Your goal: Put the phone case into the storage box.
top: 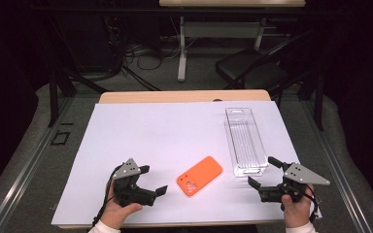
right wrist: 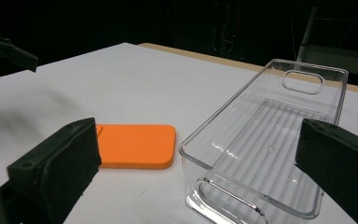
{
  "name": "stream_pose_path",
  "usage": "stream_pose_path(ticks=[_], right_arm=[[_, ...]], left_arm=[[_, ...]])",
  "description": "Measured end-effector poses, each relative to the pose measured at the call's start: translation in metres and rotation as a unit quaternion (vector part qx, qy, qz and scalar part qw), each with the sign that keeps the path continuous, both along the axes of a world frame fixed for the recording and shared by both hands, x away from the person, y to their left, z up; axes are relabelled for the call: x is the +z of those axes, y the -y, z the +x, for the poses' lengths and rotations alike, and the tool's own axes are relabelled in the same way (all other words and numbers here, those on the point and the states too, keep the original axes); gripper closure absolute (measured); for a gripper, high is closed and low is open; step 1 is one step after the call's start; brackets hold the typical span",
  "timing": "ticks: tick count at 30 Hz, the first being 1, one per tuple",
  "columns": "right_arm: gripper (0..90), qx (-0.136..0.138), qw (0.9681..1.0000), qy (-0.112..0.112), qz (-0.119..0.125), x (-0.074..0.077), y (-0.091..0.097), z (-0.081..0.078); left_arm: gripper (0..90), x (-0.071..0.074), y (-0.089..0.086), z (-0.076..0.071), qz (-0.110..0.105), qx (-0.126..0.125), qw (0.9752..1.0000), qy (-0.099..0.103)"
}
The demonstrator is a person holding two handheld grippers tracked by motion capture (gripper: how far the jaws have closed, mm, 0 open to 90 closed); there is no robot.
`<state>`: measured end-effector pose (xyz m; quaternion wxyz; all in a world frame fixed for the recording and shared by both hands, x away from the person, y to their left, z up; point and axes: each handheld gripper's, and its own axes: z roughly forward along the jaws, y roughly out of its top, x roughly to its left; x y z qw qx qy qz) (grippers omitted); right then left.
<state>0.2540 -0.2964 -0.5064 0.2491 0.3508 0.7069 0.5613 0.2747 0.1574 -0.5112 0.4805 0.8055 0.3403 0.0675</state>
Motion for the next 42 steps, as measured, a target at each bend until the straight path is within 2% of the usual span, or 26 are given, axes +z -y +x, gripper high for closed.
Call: stream_pose_path(ticks=[2,3,4,6,7,8,11,14,16,18,22,28,35,42], right_arm=[[0.0,0.000,1.0000,-0.001,0.004,0.000,-0.001,0.000],[0.0,-0.001,1.0000,0.003,0.000,0.000,-0.001,0.000],[0.0,-0.001,1.0000,0.003,0.000,0.000,-0.001,0.000],[0.0,-0.001,1.0000,0.002,-0.002,0.000,-0.001,0.000],[0.0,-0.001,1.0000,0.003,-0.001,0.000,-0.002,0.000],[0.0,-0.001,1.0000,0.001,-0.006,0.000,-0.002,0.000],[0.0,-0.001,1.0000,0.002,-0.003,-0.001,-0.003,0.001],[0.0,-0.002,1.0000,0.000,-0.004,-0.001,-0.003,0.001],[0.0,-0.003,1.0000,-0.002,-0.001,-0.001,-0.003,0.001],[0.0,-0.004,1.0000,-0.001,-0.002,-0.001,-0.002,0.001],[0.0,-0.004,1.0000,-0.002,-0.003,-0.002,-0.003,0.001],[0.0,-0.001,1.0000,-0.004,-0.005,-0.002,-0.003,0.002],[0.0,-0.001,1.0000,-0.007,-0.004,-0.003,-0.003,0.002],[0.0,-0.001,1.0000,-0.008,-0.004,-0.003,-0.002,0.002]], left_arm=[[0.4,0.000,0.001,0.000,0.009,0.002,1.0000,0.000],[0.4,0.001,0.005,-0.001,0.032,0.005,0.9995,0.006],[0.4,0.001,0.005,-0.001,0.032,0.005,0.9995,0.006],[0.4,0.003,0.011,-0.002,0.062,0.018,0.9979,0.011],[0.4,0.003,0.011,-0.002,0.062,0.018,0.9979,0.011],[0.4,0.006,0.014,0.000,0.074,0.022,0.9969,0.010],[0.4,0.008,0.018,0.002,0.083,0.028,0.9961,0.008],[0.4,0.010,0.022,0.005,0.093,0.026,0.9953,-0.002],[0.5,0.013,0.026,0.008,0.107,0.028,0.9939,-0.003],[0.5,0.015,0.027,0.009,0.111,0.027,0.9935,-0.005],[0.5,0.021,0.030,0.015,0.104,0.019,0.9940,-0.028],[0.5,0.027,0.035,0.022,0.109,0.003,0.9932,-0.041],[0.5,0.035,0.045,0.027,0.122,-0.004,0.9917,-0.041],[0.6,0.040,0.054,0.033,0.126,-0.005,0.9914,-0.036]])
